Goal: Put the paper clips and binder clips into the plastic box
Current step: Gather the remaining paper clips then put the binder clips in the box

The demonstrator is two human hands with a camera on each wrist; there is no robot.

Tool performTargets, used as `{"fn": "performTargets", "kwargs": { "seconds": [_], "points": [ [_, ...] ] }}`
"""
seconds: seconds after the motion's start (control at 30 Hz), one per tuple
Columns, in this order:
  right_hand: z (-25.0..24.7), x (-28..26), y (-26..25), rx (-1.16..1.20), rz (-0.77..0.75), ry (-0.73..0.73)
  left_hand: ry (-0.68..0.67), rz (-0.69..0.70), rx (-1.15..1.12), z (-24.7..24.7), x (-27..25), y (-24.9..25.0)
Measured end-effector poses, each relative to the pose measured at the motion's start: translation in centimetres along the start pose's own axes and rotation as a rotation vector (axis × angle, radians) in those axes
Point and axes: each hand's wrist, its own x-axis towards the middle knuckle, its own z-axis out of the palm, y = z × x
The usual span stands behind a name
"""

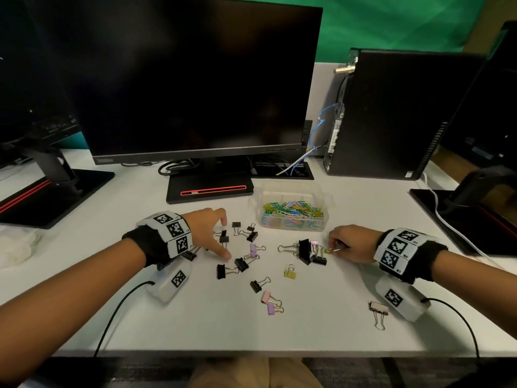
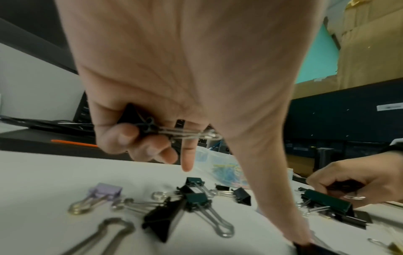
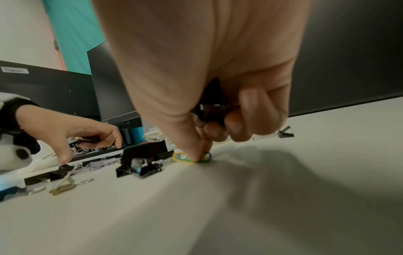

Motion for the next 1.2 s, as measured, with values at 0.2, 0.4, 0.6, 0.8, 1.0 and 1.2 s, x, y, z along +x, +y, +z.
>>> {"fn": "performTargets", "kwargs": {
  "seconds": [0.2, 0.4, 0.6, 0.8, 1.0, 1.2],
  "points": [
    [-2.5, -0.3, -0.9, 0.036, -0.001, 0.068, -0.045, -0.176, 0.066, 0.5, -0.9, -0.3],
    [-7.3, 2.1, -1.4, 0.183, 0.102, 0.381, -0.044, -0.241, 0.006, 1.1, -1.2, 0.2],
    [-6.5, 5.5, -2.7, 0.254, 0.183, 0.426, -0.028, -0.146, -0.065, 1.2, -0.8, 1.8],
    [-5.8, 3.2, -2.4, 0.174, 0.135, 0.263, -0.024, -0.079, -0.079, -0.1, -1.2, 1.1],
    [-3.7, -0.8, -1.9, 0.133, 0.077, 0.086, -0.167, -0.167, 0.171, -0.5, -3.0, -1.6],
    [-1.6, -0.1, -3.8, 0.224, 0.103, -0.111, -0.139, -0.121, 0.004, 1.3, -2.6, -1.0]
  ]
}}
